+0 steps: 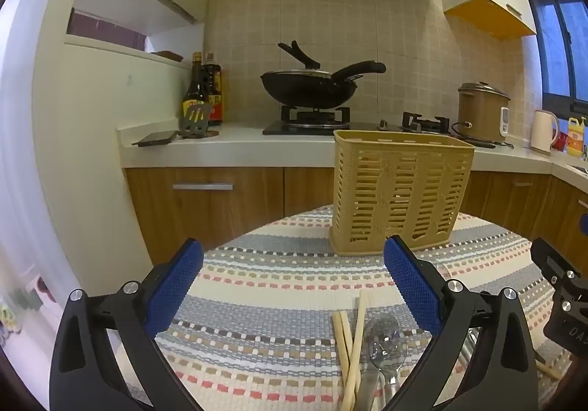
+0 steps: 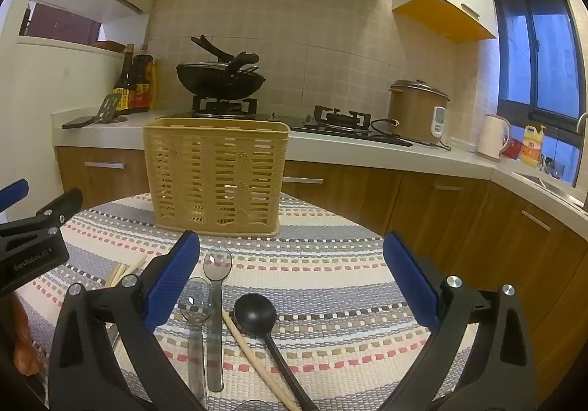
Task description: Organize utensils
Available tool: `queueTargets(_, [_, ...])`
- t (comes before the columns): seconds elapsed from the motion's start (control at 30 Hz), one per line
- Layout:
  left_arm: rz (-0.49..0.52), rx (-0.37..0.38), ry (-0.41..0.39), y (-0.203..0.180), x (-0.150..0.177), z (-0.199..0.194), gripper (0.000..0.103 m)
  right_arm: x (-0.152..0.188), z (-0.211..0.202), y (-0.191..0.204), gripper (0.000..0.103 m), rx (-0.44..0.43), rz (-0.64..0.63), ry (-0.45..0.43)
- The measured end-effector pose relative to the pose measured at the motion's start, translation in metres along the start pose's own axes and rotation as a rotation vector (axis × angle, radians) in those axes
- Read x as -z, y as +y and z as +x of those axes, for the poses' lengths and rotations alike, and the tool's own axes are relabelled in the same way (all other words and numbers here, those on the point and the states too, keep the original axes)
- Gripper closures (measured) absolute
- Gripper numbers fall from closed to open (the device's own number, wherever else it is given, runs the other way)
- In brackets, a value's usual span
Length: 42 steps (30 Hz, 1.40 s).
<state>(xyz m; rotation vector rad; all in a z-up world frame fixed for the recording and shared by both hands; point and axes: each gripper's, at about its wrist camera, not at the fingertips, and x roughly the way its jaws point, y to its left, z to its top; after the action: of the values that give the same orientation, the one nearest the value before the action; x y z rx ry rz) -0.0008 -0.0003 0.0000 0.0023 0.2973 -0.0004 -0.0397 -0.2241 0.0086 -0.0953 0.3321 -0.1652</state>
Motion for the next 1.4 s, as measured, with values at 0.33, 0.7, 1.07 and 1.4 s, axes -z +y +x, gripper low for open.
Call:
queueTargets(0.33, [0.002, -0.011, -0.005, -0.0036, -0.0023, -0.0002, 0.008, 0.0008, 0.0024, -0.0026, 0.008, -0.007, 0.012, 0.009])
queueTargets(0.7, [0.016, -0.015, -0.014, 0.0000, -0.0018, -0.0035, 0.008, 0.0019, 0.0043, 0.0004, 0.008, -0.009, 0.005, 0.017])
queueTargets(1.07, [0.020, -0.015, -0.002, -0.0034, -0.0006, -0.0022, 0.008, 0.0013, 0.0055, 0.0001, 0.008, -0.016, 0.010, 0.022])
queueTargets(1.4, [0.035, -0.022, 0.004, -0.0058, -0.0007, -0.0015, 0.008, 0.0017, 0.0048, -0.0029, 0.008, -0.018, 0.023, 0.018])
